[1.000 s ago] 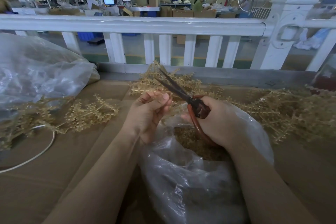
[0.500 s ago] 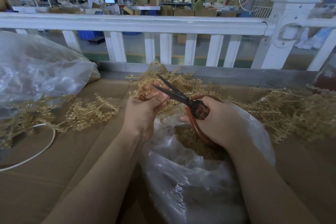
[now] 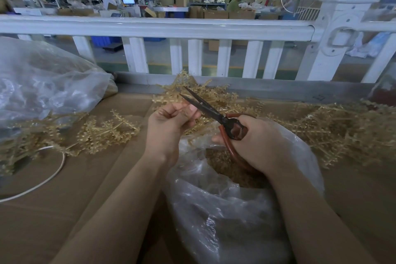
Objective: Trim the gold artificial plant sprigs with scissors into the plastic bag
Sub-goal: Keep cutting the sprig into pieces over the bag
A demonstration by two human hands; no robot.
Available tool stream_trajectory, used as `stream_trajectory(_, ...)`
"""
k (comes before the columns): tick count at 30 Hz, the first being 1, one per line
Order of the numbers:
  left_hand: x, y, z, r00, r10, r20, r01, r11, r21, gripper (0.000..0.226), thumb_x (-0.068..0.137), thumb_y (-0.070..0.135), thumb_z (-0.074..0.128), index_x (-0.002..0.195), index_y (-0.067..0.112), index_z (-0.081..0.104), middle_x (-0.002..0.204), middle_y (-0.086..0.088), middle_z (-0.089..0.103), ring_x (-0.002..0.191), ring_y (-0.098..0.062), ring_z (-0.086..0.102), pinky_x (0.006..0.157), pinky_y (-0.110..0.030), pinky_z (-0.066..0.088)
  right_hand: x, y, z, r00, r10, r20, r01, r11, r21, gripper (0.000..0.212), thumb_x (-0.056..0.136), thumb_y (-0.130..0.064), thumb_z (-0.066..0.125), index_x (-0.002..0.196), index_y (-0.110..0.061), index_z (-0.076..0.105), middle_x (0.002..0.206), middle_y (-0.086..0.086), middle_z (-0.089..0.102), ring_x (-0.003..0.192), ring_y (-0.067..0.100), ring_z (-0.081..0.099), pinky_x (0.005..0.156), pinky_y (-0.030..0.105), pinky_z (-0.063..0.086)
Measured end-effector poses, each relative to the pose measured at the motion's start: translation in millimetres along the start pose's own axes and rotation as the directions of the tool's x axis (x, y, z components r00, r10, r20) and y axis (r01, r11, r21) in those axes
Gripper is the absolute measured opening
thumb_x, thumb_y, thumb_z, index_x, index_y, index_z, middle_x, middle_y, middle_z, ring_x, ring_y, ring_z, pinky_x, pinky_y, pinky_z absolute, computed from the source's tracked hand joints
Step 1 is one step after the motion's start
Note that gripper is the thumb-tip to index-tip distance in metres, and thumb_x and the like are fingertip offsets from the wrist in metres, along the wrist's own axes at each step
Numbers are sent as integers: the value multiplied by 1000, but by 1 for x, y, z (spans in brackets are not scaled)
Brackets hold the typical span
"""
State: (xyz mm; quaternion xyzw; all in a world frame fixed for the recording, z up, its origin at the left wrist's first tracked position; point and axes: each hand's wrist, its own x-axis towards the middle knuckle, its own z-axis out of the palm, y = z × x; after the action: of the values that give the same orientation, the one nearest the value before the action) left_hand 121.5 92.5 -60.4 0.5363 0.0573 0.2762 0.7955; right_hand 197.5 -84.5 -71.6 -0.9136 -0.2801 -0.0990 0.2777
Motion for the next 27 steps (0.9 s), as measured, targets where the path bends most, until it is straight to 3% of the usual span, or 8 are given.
stream_trajectory(6,0,-2,-2,999,38,-2,-38,996,78,4,87,5,66,86,2,67,74,-4,70,73,-13,67,71,-21,54,1,2,3,1000,-4,-3,4,1000,-17,81,59,-103,35,94,-36,65,77,-18,65,70,-1,57,60,21,46)
stream_trajectory(9,0,-4,-2,998,68,8,-68,984,162,14,93,0,60,82,4,68,76,-4,70,75,-14,66,70,-21,53,-1,1,1,998,-30,-55,27,998,-49,77,60,-104,29,94,-42,60,74,-23,61,67,-5,52,55,17,37)
stream_trajectory(12,-1,-4,0,996,85,7,-85,972,220,17,94,-2,58,81,2,67,75,-7,69,73,-13,67,69,-20,52,-3,-1,-1,995,-62,-76,58,997,-54,61,68,-98,40,95,-45,56,73,-27,56,66,-10,47,54,12,28)
stream_trajectory(16,-2,-5,1,996,93,-7,-88,965,245,12,94,-2,59,87,-5,69,77,-9,70,73,-14,67,68,-21,53,-3,0,-2,994,-80,-78,74,994,-81,53,73,-92,45,91,-43,56,72,-25,56,64,-9,47,53,12,28)
stream_trajectory(21,-2,-3,2,996,90,4,-88,967,237,17,94,-1,60,83,5,72,75,-5,73,73,-15,68,68,-23,53,-4,-2,-3,991,-89,-96,81,993,-84,57,71,-92,42,91,-42,60,71,-23,59,63,-9,47,53,11,29)
stream_trajectory(24,-3,-4,1,996,88,8,-87,971,222,18,93,0,61,83,9,73,75,-2,74,72,-14,68,68,-24,52,-3,-1,-1,991,-88,-100,82,995,-62,74,65,-99,28,91,-40,63,73,-19,64,64,-7,51,54,12,32)
stream_trajectory(27,-3,-4,-1,996,92,16,-93,971,219,16,93,1,62,83,8,73,75,-4,73,72,-15,68,68,-24,53,-3,-2,-1,991,-75,-110,72,997,-32,73,56,-105,14,85,-49,51,69,-23,60,63,-7,51,53,13,32)
